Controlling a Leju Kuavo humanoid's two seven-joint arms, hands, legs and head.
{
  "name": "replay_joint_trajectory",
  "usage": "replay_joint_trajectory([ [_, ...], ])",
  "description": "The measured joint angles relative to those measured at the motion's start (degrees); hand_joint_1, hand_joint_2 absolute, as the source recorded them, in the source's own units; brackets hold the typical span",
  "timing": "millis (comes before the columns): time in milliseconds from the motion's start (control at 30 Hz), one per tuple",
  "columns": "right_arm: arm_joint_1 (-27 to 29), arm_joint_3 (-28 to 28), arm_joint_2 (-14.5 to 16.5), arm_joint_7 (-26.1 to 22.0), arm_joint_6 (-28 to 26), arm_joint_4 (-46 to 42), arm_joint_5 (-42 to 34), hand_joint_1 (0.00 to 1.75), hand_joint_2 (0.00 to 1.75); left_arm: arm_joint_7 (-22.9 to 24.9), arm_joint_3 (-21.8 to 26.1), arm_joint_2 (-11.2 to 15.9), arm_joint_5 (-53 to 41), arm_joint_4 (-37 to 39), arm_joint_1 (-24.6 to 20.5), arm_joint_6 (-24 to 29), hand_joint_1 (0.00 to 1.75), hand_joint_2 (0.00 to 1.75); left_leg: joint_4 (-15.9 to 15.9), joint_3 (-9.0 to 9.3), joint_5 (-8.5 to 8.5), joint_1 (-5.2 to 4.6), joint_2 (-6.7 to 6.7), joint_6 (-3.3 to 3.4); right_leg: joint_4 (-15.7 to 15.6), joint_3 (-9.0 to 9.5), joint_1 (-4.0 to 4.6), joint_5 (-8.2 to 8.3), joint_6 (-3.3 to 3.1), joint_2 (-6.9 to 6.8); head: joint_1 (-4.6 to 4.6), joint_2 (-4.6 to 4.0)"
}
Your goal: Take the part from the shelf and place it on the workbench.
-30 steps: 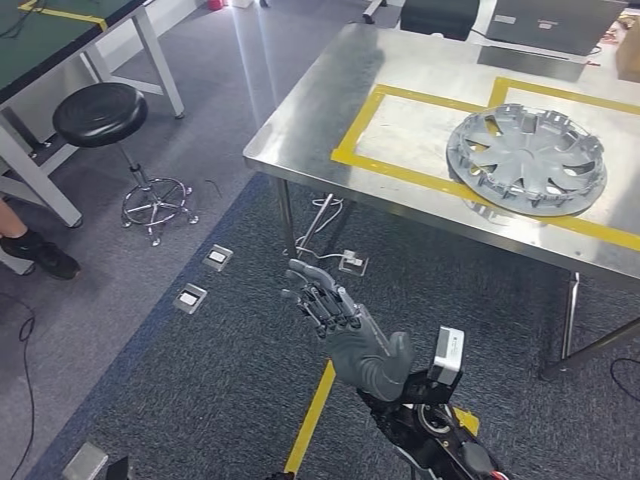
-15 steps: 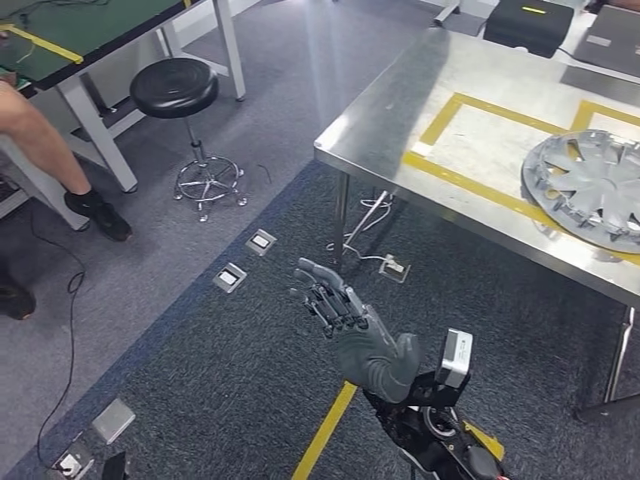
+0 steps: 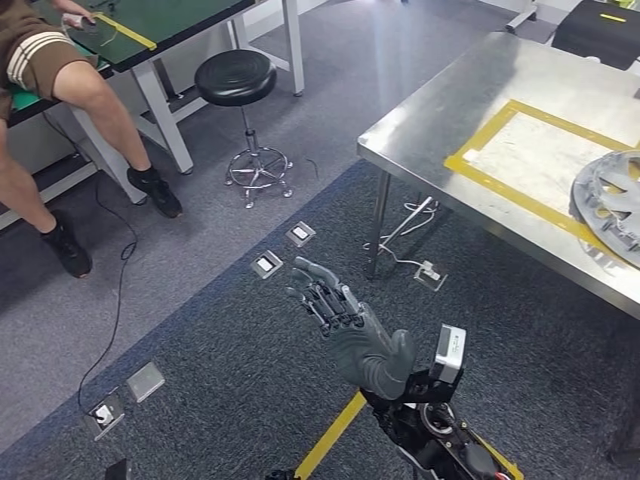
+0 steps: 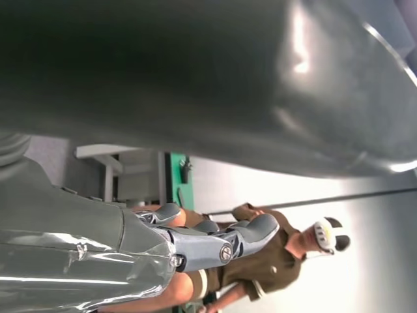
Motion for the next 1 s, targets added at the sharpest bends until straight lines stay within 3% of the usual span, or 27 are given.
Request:
replay_joint_trajectory([
  [67,0.1,-0.5,-0.3,0.1,-0.6,0.0,0.0,0.0,0.0,0.0,0.0,0.1,0.0,0.0,0.1,0.0,0.0,0.0,-7.2,4.31,3.35,0.01,1.49,0.15,0.1,0.09,0.03,-0.16,0.25,-1.36,-0.53,0.0],
  [133,0.5,-1.4,-0.7,0.5,-1.6,0.0,0.2,0.0,0.0,0.0,0.0,0.2,0.1,0.0,-0.1,0.0,0.0,0.0,-14.3,8.15,5.31,-0.42,3.79,0.88,0.3,0.09,0.4,-0.54,0.81,-2.47,-1.13,0.0],
  [167,0.9,-1.9,-1.0,0.9,-2.2,0.0,0.4,0.0,0.0,0.0,0.1,0.2,0.1,0.0,-0.1,0.0,0.0,0.0,-15.8,8.9,5.45,-0.63,4.4,1.4,0.4,0.15,0.59,-0.72,1.1,-3.0,-1.17,0.0],
  [233,1.7,-3.0,-1.8,1.8,-3.8,0.1,1.2,0.0,0.0,0.0,0.2,0.2,0.3,0.0,0.0,0.0,0.0,0.0,-16.3,8.86,5.32,-0.78,3.53,2.51,0.3,0.42,0.78,-1.0,1.63,-4.07,-0.82,0.0],
  [267,2.2,-3.6,-2.2,2.3,-4.8,0.3,1.6,0.0,0.0,0.0,0.3,0.2,0.4,0.0,0.2,0.0,0.0,0.0,-16.4,8.84,5.37,-0.73,2.98,2.89,0.6,0.38,0.65,-1.34,1.96,-3.72,-0.63,0.0],
  [333,3.2,-5.0,-3.3,3.3,-7.1,1.1,2.5,0.0,0.0,0.0,0.6,0.2,0.7,0.0,0.3,0.0,0.0,0.0,-16.6,8.85,5.61,-0.52,1.89,3.67,3.9,-0.99,0.35,-3.69,2.54,-0.9,-0.27,0.0],
  [400,4.4,-6.5,-4.7,4.8,-10.5,3.0,4.3,0.0,0.0,0.0,0.8,0.2,0.9,0.0,0.1,0.0,0.0,0.0,-16.7,8.69,5.75,-0.53,0.61,4.2,11.8,-4.49,0.19,-7.76,2.78,2.02,0.41,0.0],
  [433,5.0,-7.2,-5.4,5.5,-12.3,4.4,5.2,0.0,0.0,0.0,0.9,0.2,0.9,0.0,0.1,0.0,0.0,0.0,-16.7,8.6,5.8,-0.6,-0.16,4.33,15.6,-6.29,0.18,-9.23,2.8,2.44,0.72,0.0],
  [467,5.6,-7.8,-6.1,6.0,-13.9,6.0,5.8,0.0,0.0,0.0,0.9,0.2,0.9,0.0,0.0,0.0,0.0,0.0,-16.7,8.53,5.84,-0.66,-0.97,4.39,17.8,-7.41,0.19,-9.64,2.78,2.59,0.92,0.0],
  [500,6.2,-8.4,-6.7,6.2,-15.2,7.8,6.0,0.0,0.0,0.0,0.9,0.2,0.9,0.0,0.1,0.0,0.0,0.0,-16.6,8.52,5.87,-0.71,-1.79,4.41,17.8,-7.53,0.19,-8.84,2.7,2.67,1.09,0.0],
  [533,6.6,-9.1,-7.3,6.1,-16.1,9.7,5.8,0.0,0.0,0.0,0.9,0.3,0.9,0.0,0.1,0.0,0.0,0.0,-16.6,8.56,5.89,-0.73,-2.61,4.41,15.4,-6.5,0.2,-6.91,2.54,2.88,1.26,0.0],
  [600,7.0,-10.5,-8.4,5.4,-17.2,13.8,4.7,0.0,0.0,0.1,0.9,0.2,0.8,0.0,0.2,0.0,0.0,0.0,-16.4,8.59,5.98,-0.79,-4.09,4.26,7.1,-3.0,0.18,-2.49,2.04,4.82,1.68,0.0],
  [633,7.2,-11.1,-8.8,5.0,-17.6,15.9,4.1,0.0,0.0,0.1,0.9,0.2,0.8,0.0,0.2,0.0,0.0,0.0,-16.3,8.45,6.08,-0.8,-4.74,4.1,3.6,-1.59,0.13,-1.22,1.86,5.98,1.84,0.0],
  [700,7.4,-12.3,-9.5,4.4,-18.2,19.8,3.0,0.0,0.0,0.1,0.9,0.2,0.7,0.0,0.1,0.0,0.0,0.0,-16.3,7.92,6.46,-0.7,-5.85,3.48,0.9,-0.64,0.21,-0.92,1.69,7.22,2.07,0.0],
  [767,7.4,-13.2,-9.7,3.9,-18.8,23.9,2.2,0.0,0.0,0.1,0.9,0.3,0.7,0.0,0.3,0.0,0.0,0.0,-16.3,7.5,6.73,-0.62,-6.42,2.8,0.4,-0.15,0.17,-0.6,1.4,6.11,2.06,0.0],
  [833,7.4,-14.1,-9.8,3.4,-19.3,28.1,1.6,0.0,0.0,0.1,0.9,0.4,0.8,0.0,0.3,0.0,0.0,0.0,-13.7,6.16,5.0,-0.79,-4.31,2.35,-0.1,0.23,-0.08,-0.04,0.87,4.68,1.47,0.0],
  [900,7.4,-14.9,-10.0,3.1,-19.6,32.2,1.1,0.0,0.0,0.1,0.9,0.4,0.8,0.0,0.1,0.0,0.0,0.0,-6.5,2.75,1.09,-0.77,-1.38,1.96,-0.3,0.06,-0.06,0.18,0.6,3.06,0.7,0.0],
  [967,7.4,-15.5,-10.1,2.8,-19.6,35.8,0.8,0.0,0.0,0.1,0.9,0.4,0.8,0.0,0.1,0.0,0.0,0.0,0.1,-0.33,-1.4,-0.55,-0.36,1.53,-0.3,-0.13,0.04,0.17,0.57,1.42,0.31,0.0],
  [1000,7.3,-15.7,-10.1,2.7,-19.6,37.4,0.6,0.0,0.0,0.1,0.9,0.4,0.8,0.0,0.1,0.0,0.0,0.0,0.6,-0.43,-1.11,-0.44,-0.11,1.4,-0.3,-0.17,0.04,0.13,0.6,0.67,0.15,0.0],
])
